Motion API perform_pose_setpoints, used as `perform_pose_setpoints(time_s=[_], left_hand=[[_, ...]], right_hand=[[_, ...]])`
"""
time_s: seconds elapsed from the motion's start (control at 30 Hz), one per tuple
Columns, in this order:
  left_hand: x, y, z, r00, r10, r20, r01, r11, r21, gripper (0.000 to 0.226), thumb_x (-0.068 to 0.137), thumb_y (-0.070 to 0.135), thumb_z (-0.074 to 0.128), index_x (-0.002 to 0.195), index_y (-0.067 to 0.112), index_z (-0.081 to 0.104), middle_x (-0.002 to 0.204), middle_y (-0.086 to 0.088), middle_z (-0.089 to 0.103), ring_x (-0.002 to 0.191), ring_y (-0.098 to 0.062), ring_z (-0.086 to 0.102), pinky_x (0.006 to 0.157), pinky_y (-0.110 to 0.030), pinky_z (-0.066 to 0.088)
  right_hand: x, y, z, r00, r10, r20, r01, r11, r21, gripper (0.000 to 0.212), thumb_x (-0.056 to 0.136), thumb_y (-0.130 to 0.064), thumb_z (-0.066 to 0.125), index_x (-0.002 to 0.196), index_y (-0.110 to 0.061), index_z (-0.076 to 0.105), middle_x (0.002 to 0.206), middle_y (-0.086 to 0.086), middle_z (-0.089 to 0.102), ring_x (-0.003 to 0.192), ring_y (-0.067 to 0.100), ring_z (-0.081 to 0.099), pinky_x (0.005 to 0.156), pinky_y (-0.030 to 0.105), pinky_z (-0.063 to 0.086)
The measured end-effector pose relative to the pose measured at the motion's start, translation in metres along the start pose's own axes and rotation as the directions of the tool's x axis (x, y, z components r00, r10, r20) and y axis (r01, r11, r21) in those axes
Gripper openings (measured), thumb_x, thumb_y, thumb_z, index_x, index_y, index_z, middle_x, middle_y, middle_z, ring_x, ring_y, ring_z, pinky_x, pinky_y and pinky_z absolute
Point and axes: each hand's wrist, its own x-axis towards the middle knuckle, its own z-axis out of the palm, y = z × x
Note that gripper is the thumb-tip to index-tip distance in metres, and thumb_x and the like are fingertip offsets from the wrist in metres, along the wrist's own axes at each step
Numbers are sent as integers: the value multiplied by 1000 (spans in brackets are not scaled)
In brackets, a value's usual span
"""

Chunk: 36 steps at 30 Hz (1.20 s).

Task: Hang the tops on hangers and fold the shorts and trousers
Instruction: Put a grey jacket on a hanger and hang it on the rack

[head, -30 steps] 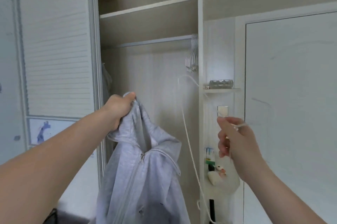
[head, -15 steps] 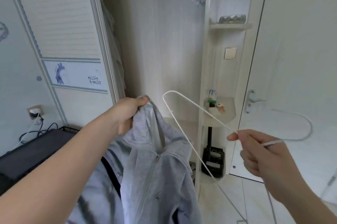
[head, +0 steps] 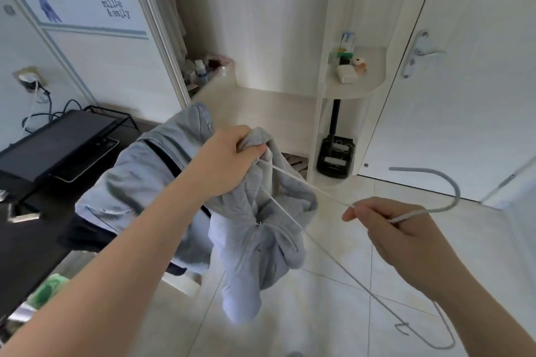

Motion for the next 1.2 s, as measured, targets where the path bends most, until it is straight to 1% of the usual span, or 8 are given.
perform_pose_setpoints(time_s=[0.27, 0.53, 0.67, 0.77, 0.87, 0.93, 1.1, 1.2], left_hand=[[-29, 37, 23, 972, 98, 214, -77, 992, -102, 29, 95, 22, 65, 79, -1, 59, 66, -8, 52, 62, -7, 44, 60, -24, 37], [-41, 27, 48, 937, -52, 346, 46, 999, 26, 32, 96, 29, 64, 73, 6, 61, 58, 6, 48, 53, -5, 40, 55, -20, 34], [-58, 17, 55, 948, 181, 262, -258, 920, 296, 37, 94, 48, 59, 73, 18, 56, 78, 6, 51, 76, -9, 44, 72, -25, 33], [-59, 10, 44, 924, 297, 241, -381, 768, 515, 51, 90, 71, 36, 89, 29, 66, 102, 11, 56, 105, -16, 47, 95, -29, 30], [-55, 1, 44, 888, 241, 392, -395, 837, 379, 40, 90, 71, 33, 76, 36, 46, 69, 12, 52, 72, -7, 52, 71, -31, 42], [-55, -7, 50, 898, 199, 392, -327, 898, 294, 37, 93, 65, 46, 70, 37, 37, 58, 9, 45, 58, -8, 46, 54, -25, 31], [-56, -23, 54, 930, 142, 339, -179, 981, 80, 43, 94, 55, 52, 75, 17, 53, 57, 5, 44, 54, -11, 41, 54, -27, 33], [-61, -22, 53, 948, 146, 283, -157, 987, 17, 46, 99, 55, 45, 74, 17, 52, 63, -4, 49, 58, -19, 46, 57, -32, 37]], right_hand=[[28, 17, 46, 986, 51, 160, -48, 999, -21, 27, 100, -18, 56, 80, -24, 74, 61, 7, 60, 51, 10, 44, 49, 17, 33], [25, 32, 74, 999, -48, 8, 45, 968, 245, 33, 100, -14, 58, 74, -30, 70, 51, -3, 48, 47, 8, 39, 46, 19, 31], [20, 36, 65, 997, -82, 11, 76, 958, 277, 29, 97, -17, 58, 74, -29, 71, 57, 19, 55, 50, 18, 47, 50, 21, 38], [18, 39, 57, 992, -127, 5, 120, 954, 273, 26, 92, -17, 60, 77, -31, 75, 60, -2, 65, 54, 9, 55, 56, 17, 42], [16, 42, 56, 992, -126, 25, 113, 950, 290, 19, 91, -20, 61, 79, -22, 75, 52, -5, 59, 46, 5, 49, 49, 15, 39], [16, 42, 54, 992, -129, 8, 123, 956, 268, 20, 89, -29, 59, 80, -20, 74, 49, -2, 56, 42, 8, 44, 45, 17, 36], [20, 48, 39, 982, -190, 5, 190, 982, -4, 18, 94, -32, 56, 81, -30, 68, 70, -3, 69, 55, 31, 58, 54, 46, 50], [16, 59, 30, 979, -204, 6, 204, 975, -84, 22, 98, -28, 52, 78, -31, 63, 63, 2, 60, 53, 26, 51, 53, 34, 43]])
